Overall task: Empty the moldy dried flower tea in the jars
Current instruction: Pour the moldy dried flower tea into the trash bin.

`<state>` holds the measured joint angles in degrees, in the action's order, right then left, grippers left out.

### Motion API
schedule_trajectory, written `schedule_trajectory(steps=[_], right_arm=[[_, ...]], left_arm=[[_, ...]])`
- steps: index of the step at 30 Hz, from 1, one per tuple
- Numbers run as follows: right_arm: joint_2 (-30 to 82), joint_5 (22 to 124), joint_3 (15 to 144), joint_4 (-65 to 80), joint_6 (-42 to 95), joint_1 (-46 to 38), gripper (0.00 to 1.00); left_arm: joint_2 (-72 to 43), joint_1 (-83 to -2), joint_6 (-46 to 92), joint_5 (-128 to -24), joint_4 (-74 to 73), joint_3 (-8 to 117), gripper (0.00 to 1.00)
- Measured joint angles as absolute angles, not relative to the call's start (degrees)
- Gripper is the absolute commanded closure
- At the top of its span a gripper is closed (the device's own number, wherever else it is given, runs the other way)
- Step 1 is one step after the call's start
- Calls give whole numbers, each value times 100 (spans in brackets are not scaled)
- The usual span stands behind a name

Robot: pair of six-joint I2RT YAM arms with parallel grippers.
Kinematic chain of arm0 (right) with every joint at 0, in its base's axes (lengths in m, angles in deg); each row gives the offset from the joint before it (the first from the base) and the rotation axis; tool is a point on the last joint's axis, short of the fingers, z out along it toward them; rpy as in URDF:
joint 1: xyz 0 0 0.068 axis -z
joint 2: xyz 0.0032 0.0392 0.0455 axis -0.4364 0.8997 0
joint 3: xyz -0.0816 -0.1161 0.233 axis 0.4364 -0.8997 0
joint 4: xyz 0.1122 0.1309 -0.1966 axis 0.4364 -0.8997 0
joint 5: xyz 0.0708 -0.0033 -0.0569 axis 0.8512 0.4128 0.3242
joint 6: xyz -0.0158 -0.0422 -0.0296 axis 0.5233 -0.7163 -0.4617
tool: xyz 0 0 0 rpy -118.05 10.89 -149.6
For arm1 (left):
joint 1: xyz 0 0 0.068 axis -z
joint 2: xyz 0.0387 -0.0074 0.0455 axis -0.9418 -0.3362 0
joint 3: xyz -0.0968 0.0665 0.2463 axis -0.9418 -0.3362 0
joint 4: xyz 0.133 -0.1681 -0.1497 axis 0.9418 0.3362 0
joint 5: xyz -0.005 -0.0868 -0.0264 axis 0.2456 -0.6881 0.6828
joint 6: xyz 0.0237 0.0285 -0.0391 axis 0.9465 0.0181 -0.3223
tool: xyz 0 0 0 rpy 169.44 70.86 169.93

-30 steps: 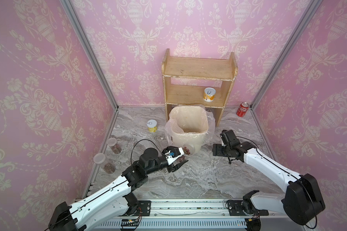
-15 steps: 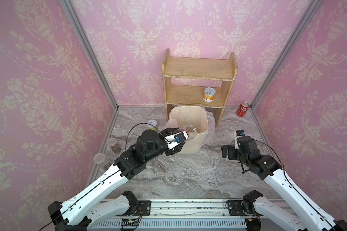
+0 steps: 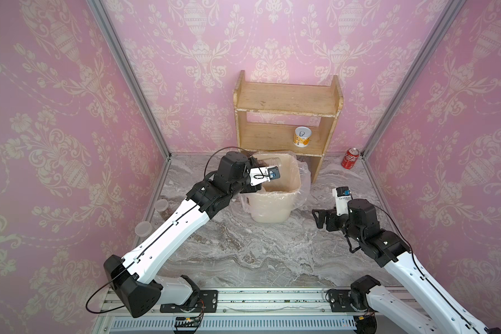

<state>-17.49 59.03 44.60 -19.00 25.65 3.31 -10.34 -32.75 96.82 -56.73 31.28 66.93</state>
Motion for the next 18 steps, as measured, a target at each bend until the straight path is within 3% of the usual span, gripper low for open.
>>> schedule_trajectory(steps=[18], right_arm=[[-1756,6169,4133,-1660,2589,331,0]], left_arm=[[-1913,-3424,11542,-4500,3423,7448,67]])
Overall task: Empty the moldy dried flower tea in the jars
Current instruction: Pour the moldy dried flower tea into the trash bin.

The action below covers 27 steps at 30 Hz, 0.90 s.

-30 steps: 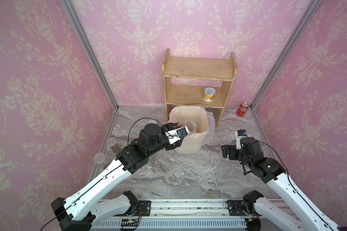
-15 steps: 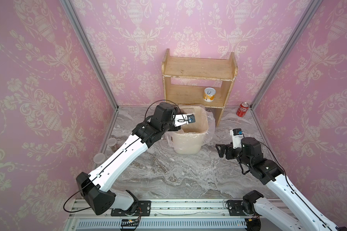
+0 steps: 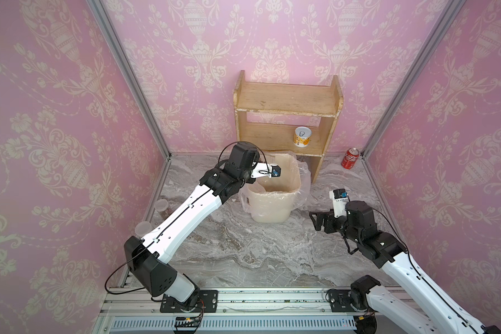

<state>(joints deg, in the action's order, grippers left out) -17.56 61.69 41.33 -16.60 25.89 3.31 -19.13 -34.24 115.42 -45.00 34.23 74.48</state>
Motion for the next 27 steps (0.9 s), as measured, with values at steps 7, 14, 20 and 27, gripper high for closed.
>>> schedule_trajectory(steps=[7,14,20,27], right_arm=[[-1760,6215,4050,-1662,2622,331,0],[-1778,6255,3977,-1649,2714,331,0],[-1802,6259,3942,-1638,2721,331,0],[-1841,6279,3842,-1640,2736,331,0]], left_arm=[[-2138,-3426,12205,-4146,3406,7528,67],[-2179,-3430,12911,-3842,3087,7526,67],[-2199,-3430,13407,-3743,2809,7515,66],[-2262,-3430,13839,-3595,2560,7375,65]])
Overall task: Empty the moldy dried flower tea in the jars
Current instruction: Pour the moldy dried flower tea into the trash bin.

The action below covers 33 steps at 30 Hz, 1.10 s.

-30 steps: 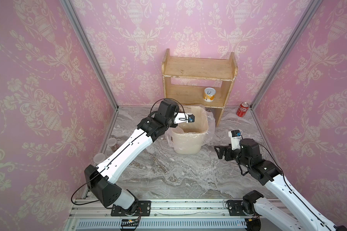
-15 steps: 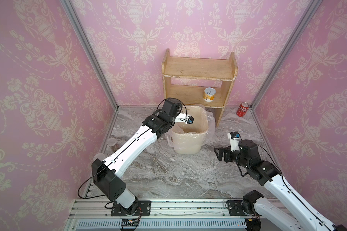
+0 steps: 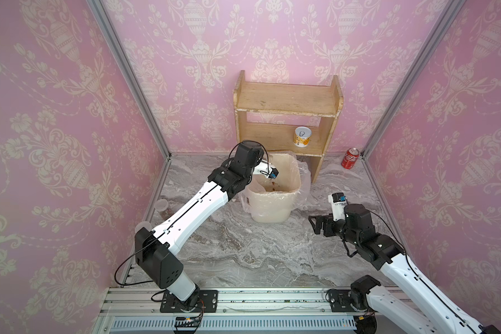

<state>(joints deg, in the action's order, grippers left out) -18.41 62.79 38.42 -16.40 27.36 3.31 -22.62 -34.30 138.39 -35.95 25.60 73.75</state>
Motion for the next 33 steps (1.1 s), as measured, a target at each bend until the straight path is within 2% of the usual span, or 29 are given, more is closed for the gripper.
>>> schedule_trajectory(steps=[33], right_arm=[[-1915,6405,3789,-1640,2871,331,0]], left_arm=[[-2273,-3441,15324,-3586,1332,6759,64]])
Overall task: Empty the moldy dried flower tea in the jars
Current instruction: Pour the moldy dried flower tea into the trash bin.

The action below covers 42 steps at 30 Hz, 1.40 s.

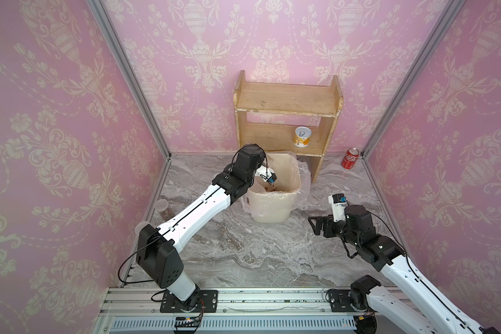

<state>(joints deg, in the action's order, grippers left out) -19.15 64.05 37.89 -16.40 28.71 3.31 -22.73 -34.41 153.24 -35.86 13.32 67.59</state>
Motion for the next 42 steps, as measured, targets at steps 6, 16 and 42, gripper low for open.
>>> schedule_trajectory(steps=[6,16,42], right_arm=[[-1915,6453,3789,-1640,2887,331,0],[-1918,6510,3789,-1640,2895,331,0],[-1937,7708,5617,-1810,4082,331,2]], left_arm=[[-2273,-3463,15400,-3590,1244,6735,64],[-2273,-3463,15461,-3606,1174,6724,64],[-2127,-3710,13256,-4574,2256,7056,63]])
